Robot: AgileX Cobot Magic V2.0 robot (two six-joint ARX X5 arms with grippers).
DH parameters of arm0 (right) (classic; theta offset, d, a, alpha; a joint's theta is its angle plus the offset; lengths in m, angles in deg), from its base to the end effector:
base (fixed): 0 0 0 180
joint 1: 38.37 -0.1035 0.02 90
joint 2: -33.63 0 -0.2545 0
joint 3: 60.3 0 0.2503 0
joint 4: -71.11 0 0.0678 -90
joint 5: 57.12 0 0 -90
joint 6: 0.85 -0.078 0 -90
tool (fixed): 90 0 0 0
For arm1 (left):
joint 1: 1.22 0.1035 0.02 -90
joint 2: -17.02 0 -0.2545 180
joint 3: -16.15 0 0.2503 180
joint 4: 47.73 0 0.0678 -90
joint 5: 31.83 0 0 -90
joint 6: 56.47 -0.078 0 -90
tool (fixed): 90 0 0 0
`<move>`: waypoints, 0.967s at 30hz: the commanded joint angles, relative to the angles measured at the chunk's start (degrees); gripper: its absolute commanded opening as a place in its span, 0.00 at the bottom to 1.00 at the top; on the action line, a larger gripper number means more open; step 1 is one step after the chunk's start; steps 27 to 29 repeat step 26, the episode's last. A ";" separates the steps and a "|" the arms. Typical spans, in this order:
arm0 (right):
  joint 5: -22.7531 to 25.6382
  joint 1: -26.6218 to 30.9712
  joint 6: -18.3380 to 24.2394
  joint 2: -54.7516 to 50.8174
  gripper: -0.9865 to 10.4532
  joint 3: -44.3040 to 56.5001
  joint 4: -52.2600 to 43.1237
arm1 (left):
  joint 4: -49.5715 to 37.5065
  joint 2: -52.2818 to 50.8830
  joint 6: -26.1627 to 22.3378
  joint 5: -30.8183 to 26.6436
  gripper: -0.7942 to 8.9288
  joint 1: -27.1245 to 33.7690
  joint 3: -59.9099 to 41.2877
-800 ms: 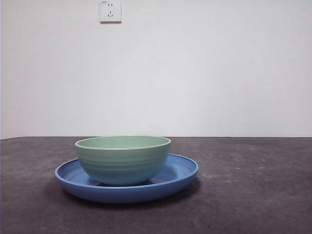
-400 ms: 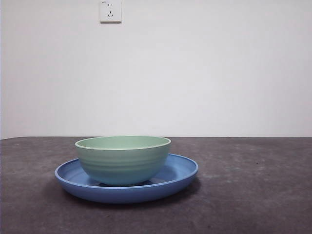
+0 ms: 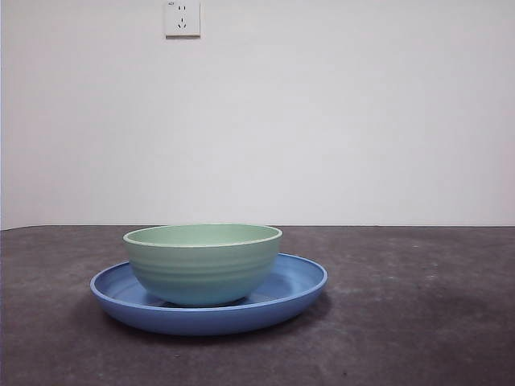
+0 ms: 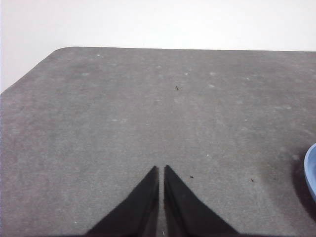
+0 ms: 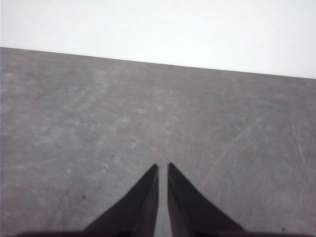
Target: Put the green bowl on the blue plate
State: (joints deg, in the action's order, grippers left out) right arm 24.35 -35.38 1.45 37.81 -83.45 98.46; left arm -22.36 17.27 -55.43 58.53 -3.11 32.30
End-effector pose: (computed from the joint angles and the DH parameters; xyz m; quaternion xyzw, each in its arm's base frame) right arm 0.1467 0.0039 0.1823 -0.0127 0.0717 0.0496 0.9961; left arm 0.1499 -0.0054 0.1492 -0.0079 0.0827 -0.0188 0.9964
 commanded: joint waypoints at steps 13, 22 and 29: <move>8.48 1.44 -3.26 -3.98 0.11 8.68 -6.60 | 0.48 -0.07 0.50 -0.04 0.10 -0.04 -1.18; 10.05 1.44 -3.80 -3.98 0.11 8.68 -5.60 | 0.48 -0.07 0.50 -0.04 0.10 -0.04 -1.18; 10.05 1.44 -3.82 -3.98 0.11 8.68 -5.51 | 0.48 -0.07 0.50 -0.04 0.10 -0.04 -1.18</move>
